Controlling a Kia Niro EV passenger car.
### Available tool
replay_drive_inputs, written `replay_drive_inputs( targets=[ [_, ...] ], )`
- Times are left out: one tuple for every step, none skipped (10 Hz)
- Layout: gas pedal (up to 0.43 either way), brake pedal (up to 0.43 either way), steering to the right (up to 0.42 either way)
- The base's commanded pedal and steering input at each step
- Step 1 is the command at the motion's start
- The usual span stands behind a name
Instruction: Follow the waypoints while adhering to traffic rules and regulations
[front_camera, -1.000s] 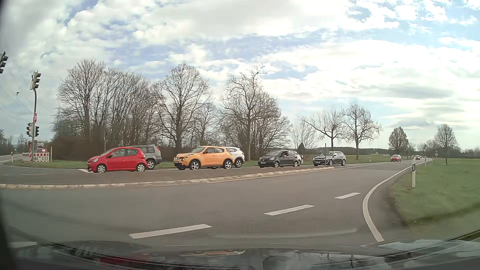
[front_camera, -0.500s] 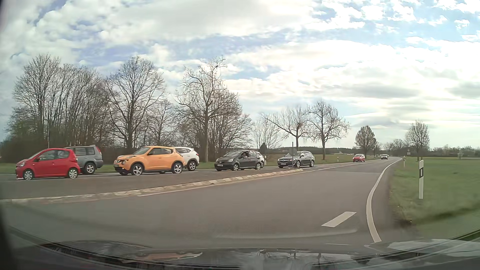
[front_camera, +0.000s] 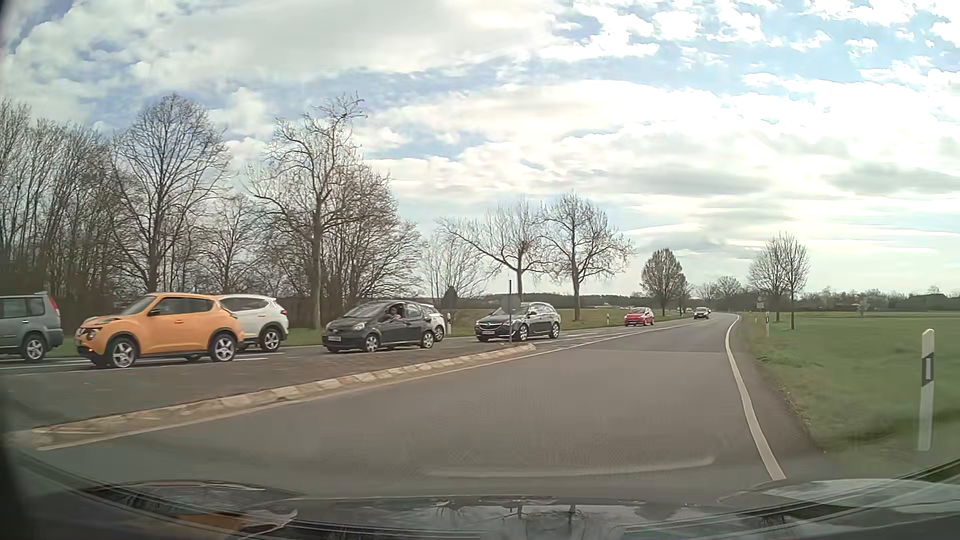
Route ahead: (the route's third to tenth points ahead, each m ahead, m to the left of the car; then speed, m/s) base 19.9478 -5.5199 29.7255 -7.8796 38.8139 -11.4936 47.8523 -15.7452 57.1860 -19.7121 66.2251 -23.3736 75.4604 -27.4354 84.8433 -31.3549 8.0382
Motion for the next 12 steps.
replay_drive_inputs(
  targets=[
    [0.339,0.000,0.136],
    [0.339,0.000,0.130],
    [0.350,0.000,0.126],
    [0.350,0.000,0.121],
    [0.350,0.000,0.114],
    [0.350,0.000,0.105],
    [0.350,0.000,0.100],
    [0.350,0.000,0.094],
    [0.350,0.000,0.090],
    [0.358,0.000,0.087],
    [0.358,0.000,0.083],
    [0.358,0.000,0.079]
  ],
)
